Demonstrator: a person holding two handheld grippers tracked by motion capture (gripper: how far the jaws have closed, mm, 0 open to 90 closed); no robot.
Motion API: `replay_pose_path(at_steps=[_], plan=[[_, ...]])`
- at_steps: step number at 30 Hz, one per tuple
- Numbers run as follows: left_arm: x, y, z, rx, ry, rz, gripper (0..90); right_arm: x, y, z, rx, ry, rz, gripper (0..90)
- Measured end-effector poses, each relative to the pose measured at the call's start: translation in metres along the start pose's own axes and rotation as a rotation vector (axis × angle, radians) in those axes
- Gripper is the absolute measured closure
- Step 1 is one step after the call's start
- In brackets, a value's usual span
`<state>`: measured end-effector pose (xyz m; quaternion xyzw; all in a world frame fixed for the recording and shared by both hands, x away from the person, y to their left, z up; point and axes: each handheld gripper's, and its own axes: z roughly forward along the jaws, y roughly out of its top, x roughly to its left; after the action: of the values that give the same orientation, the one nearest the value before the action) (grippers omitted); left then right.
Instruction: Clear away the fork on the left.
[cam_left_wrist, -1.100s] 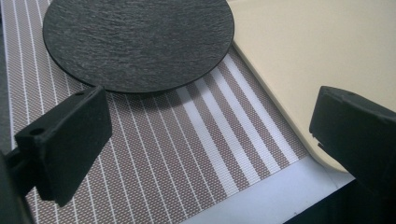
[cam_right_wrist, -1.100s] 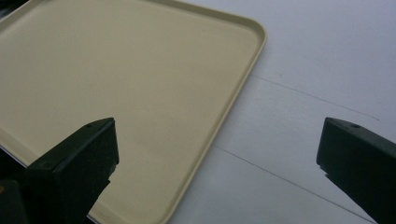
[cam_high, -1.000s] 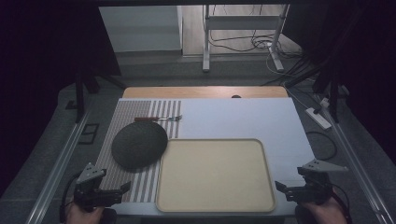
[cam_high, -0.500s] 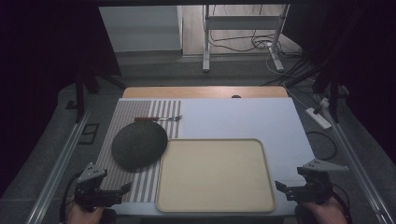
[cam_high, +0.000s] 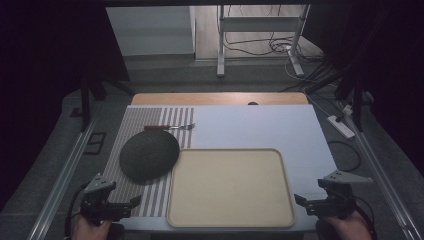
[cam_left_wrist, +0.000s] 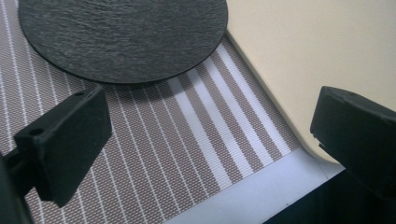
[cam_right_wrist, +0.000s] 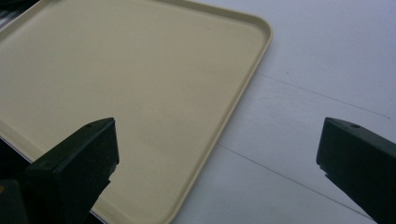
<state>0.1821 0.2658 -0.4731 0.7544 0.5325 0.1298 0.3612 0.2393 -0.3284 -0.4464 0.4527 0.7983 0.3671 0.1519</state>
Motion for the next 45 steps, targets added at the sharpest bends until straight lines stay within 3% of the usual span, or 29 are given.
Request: replay_pose_path(at_steps=[2,12,16,23,37,45], plan=[[0.000,0.002,0.001,-0.005,-0.014,0.001,0.0,0.000,0.000,0.000,0.000,0.000,0.001,0.0],[-0.001,0.012,0.005,-0.013,-0.006,0.049,0.0,0.000,0.000,0.000,0.001,0.004,-0.007,0.0],[0.003,0.015,0.011,-0.022,-0.052,0.055,0.0,0.000,0.000,0.000,0.004,0.003,-0.011,0.0],[0.008,0.025,0.020,-0.037,-0.088,0.065,0.0,0.000,0.000,0.000,0.004,0.004,-0.013,0.0],[0.019,0.046,0.035,-0.048,-0.079,0.078,0.0,0.001,0.000,0.001,0.005,0.007,-0.011,0.0],[0.021,0.060,0.048,-0.025,-0.075,0.056,0.0,0.000,0.000,0.001,0.006,0.008,-0.011,0.0]])
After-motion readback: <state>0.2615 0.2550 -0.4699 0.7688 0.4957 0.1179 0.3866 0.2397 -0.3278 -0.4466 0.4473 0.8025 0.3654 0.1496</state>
